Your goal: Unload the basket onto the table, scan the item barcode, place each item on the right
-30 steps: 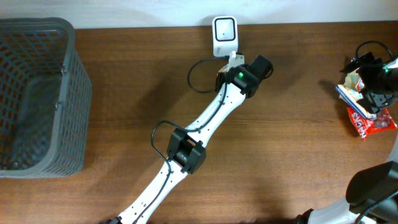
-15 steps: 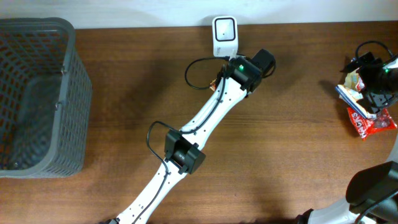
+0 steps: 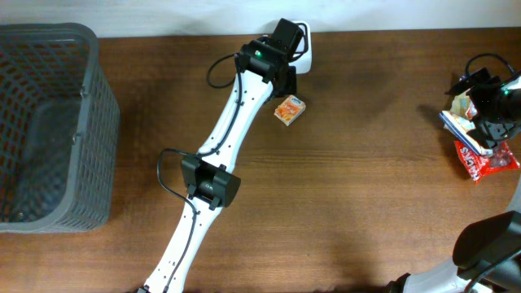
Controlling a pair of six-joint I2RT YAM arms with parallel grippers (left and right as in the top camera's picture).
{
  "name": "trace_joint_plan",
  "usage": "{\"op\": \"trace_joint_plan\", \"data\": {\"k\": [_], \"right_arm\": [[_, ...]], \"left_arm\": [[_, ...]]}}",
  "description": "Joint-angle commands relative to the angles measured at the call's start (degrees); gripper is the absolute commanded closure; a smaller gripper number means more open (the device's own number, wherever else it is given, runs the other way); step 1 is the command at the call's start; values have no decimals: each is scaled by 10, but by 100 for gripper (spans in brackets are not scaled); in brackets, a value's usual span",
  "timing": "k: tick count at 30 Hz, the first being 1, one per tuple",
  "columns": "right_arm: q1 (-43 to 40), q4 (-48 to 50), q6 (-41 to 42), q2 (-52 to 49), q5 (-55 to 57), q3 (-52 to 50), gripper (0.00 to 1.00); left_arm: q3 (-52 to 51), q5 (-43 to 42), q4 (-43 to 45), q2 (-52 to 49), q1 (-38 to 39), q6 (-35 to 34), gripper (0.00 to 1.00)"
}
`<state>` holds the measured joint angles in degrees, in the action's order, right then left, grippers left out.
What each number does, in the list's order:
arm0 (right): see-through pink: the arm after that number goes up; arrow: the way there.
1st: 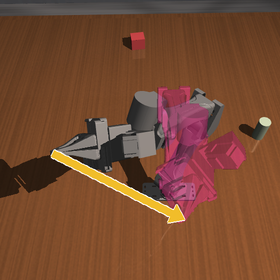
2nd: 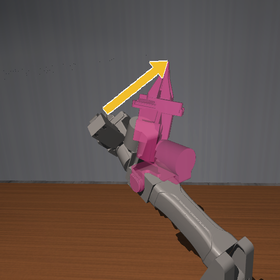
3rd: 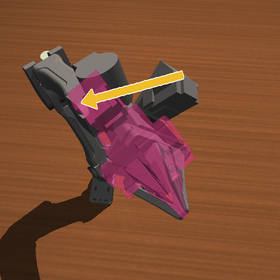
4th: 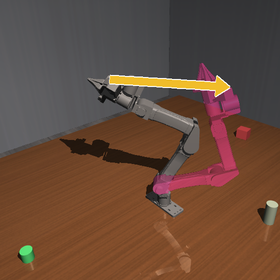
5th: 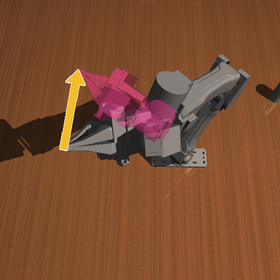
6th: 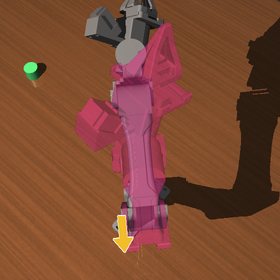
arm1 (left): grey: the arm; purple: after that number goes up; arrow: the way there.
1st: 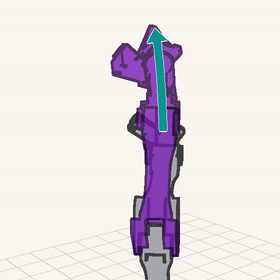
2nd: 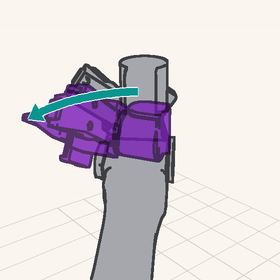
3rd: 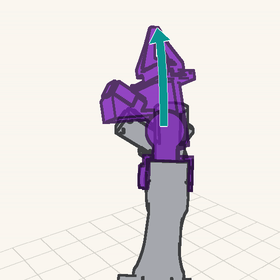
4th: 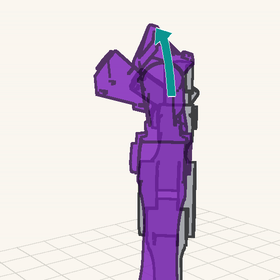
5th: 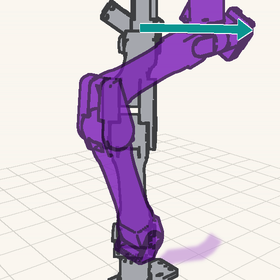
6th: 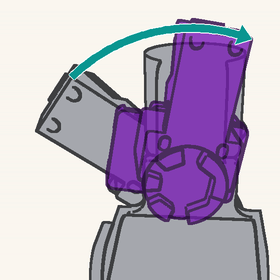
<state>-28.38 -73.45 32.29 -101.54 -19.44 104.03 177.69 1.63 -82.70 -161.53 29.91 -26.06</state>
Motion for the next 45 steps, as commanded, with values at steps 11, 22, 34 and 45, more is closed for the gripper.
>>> {"op": "trace_joint_plan", "data": {"k": [11, 22, 34, 45], "right_arm": [[2, -1, -5, -1, -3, 1, 2], [3, -1, -5, -1, -3, 1, 2], [2, -1, -5, -1, -3, 1, 2], [2, -1, -5, -1, -3, 1, 2]], "left_arm": [[-14, -17, 46, -75, 34, 39, 100], [-14, -21, -6, -89, 62, 39, 100], [-14, -20, -44, -112, 94, 32, 100], [23, 23, -50, 13, 27, 39, 64]]}}
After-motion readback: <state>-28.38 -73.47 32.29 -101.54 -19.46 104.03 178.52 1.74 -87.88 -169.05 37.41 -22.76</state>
